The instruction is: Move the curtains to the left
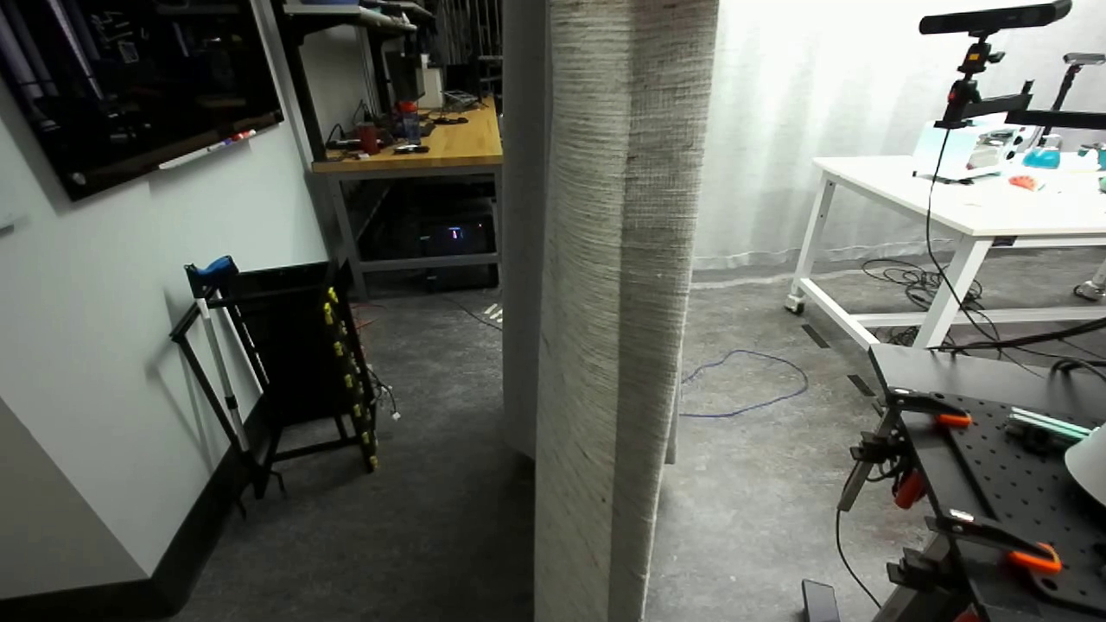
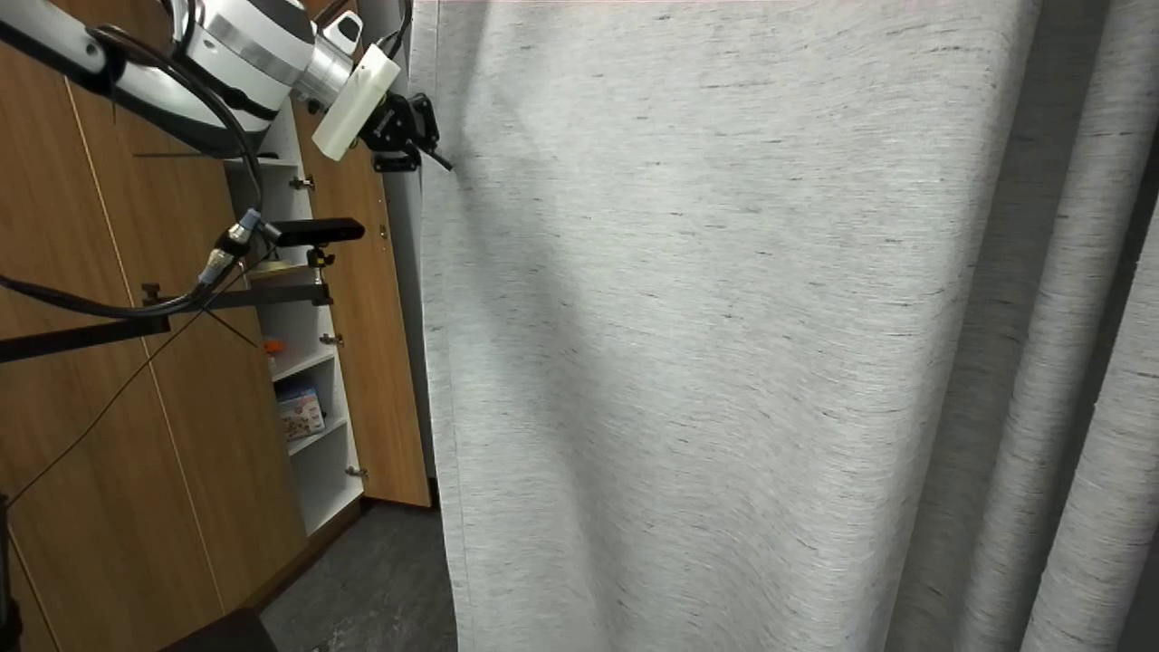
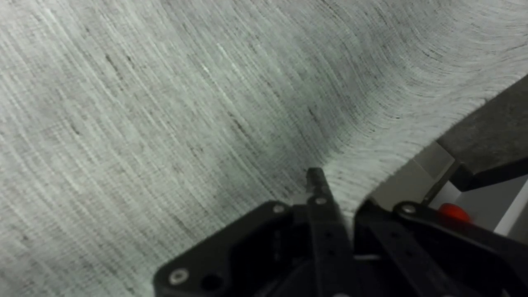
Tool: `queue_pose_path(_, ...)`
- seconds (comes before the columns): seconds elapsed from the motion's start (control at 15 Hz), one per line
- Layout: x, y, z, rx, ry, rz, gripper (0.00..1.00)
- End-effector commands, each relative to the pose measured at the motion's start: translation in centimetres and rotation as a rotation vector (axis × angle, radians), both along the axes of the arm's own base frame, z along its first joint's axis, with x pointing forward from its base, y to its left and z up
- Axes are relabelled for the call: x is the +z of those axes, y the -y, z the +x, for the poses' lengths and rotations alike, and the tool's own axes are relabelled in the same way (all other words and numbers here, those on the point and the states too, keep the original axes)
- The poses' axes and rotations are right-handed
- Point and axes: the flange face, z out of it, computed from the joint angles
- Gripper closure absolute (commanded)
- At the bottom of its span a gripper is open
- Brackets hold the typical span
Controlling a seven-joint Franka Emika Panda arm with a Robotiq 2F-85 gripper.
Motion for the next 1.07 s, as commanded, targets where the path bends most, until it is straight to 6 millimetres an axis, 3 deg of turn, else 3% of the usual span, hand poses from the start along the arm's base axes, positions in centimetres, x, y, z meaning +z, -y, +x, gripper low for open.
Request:
queue_pose_path(0.0,-6.72,-2.94,-0.17,0.074,-0.127,-0.037,0.99)
queue_pose_path(1.0,-6.72,-3.13,-0.06,0.116,-0.117,-0.097,0.99)
